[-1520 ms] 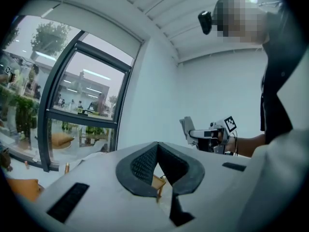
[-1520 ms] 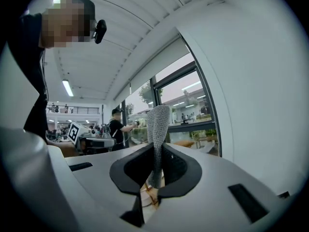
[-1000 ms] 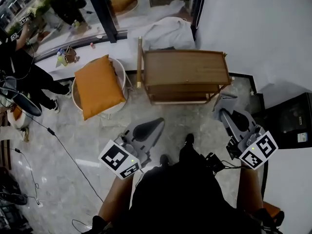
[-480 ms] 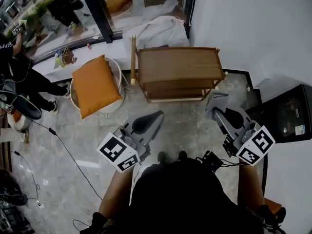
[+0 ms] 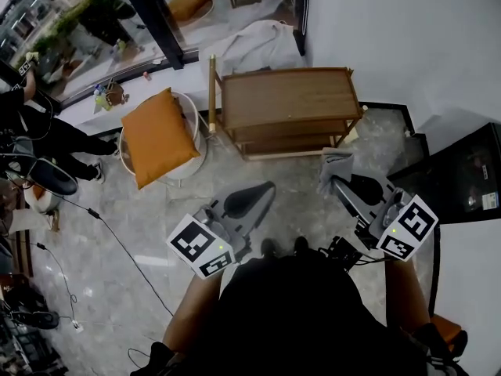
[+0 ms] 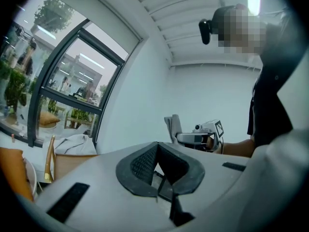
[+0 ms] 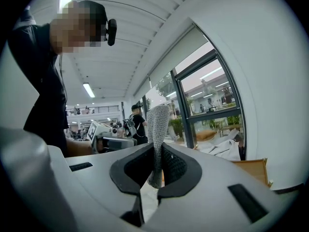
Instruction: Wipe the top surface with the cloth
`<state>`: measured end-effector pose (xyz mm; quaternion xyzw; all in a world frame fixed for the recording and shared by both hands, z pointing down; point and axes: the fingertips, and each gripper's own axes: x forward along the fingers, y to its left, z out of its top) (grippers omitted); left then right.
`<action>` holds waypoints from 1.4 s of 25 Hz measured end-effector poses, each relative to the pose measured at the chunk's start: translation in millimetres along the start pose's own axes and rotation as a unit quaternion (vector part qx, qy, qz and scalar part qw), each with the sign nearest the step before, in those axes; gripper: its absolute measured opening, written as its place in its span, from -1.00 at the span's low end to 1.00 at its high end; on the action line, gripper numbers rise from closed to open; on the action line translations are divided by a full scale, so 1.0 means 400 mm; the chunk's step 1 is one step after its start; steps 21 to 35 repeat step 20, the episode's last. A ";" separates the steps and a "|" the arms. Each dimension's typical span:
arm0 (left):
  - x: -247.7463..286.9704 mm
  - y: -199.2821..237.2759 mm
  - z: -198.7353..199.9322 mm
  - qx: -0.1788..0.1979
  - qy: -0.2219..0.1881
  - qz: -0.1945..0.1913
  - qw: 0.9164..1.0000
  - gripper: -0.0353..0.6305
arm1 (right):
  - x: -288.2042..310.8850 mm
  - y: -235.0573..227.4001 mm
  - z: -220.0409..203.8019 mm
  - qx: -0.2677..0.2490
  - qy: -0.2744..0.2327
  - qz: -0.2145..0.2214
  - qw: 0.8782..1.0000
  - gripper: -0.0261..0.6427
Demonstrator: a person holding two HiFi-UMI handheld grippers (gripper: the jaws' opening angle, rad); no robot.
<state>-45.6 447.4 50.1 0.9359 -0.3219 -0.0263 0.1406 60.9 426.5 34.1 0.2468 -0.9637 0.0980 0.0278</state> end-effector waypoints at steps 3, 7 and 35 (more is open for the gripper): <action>0.000 -0.006 -0.005 0.000 0.007 -0.001 1.000 -0.86 | 0.007 0.012 0.010 -0.012 -0.003 0.009 1.000 -0.81; 0.002 -0.017 -0.013 0.003 0.013 -0.005 1.000 -0.86 | 0.001 0.017 0.008 -0.021 -0.002 0.011 1.000 -0.81; 0.007 -0.043 -0.033 -0.005 0.024 -0.012 1.000 -0.86 | -0.022 0.028 0.016 -0.033 0.001 0.015 0.999 -0.81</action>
